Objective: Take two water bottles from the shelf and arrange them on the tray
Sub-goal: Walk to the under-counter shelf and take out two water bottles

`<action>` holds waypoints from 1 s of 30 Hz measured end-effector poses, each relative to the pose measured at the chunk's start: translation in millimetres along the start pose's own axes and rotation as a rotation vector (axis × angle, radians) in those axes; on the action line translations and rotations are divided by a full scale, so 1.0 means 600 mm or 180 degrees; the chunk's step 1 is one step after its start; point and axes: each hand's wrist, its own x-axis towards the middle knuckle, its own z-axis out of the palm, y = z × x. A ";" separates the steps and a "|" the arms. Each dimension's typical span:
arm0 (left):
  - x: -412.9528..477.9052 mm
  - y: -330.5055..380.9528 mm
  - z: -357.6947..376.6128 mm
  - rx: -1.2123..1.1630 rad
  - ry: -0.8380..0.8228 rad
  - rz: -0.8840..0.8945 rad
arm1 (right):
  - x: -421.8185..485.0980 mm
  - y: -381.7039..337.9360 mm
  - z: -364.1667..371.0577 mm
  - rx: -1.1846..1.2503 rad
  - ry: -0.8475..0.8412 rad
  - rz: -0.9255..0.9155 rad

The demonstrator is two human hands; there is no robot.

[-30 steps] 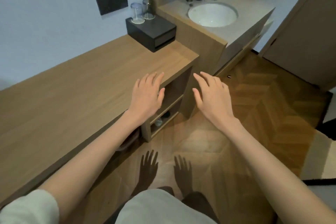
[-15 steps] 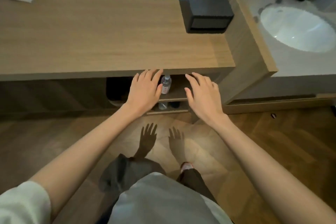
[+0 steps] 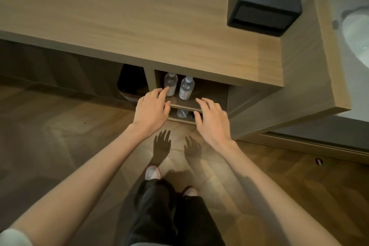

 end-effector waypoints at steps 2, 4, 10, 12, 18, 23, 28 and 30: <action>0.026 -0.015 0.057 -0.0032 -0.0018 -0.0046 | 0.030 0.020 0.056 0.0036 0.0050 0.0023; 0.055 -0.033 0.121 -0.0023 0.0028 -0.0073 | 0.064 0.043 0.117 0.0078 0.0142 0.0001; 0.145 -0.098 0.307 -0.0428 0.0542 -0.0109 | 0.171 0.111 0.303 0.0382 0.0597 0.0003; 0.171 -0.116 0.355 -0.0736 0.0798 -0.0178 | 0.205 0.126 0.354 0.0532 0.0812 0.0038; 0.241 -0.149 0.454 -0.1806 0.1266 -0.0273 | 0.282 0.156 0.460 0.1614 0.1132 0.0152; 0.300 -0.165 0.487 -0.2494 0.1421 -0.0238 | 0.329 0.162 0.500 0.2256 0.1270 -0.0058; 0.337 -0.184 0.496 -0.2634 0.1415 -0.0188 | 0.354 0.157 0.507 0.2449 0.1147 -0.0047; 0.341 -0.188 0.498 -0.2619 0.1439 -0.0145 | 0.357 0.160 0.505 0.2460 0.1069 -0.0028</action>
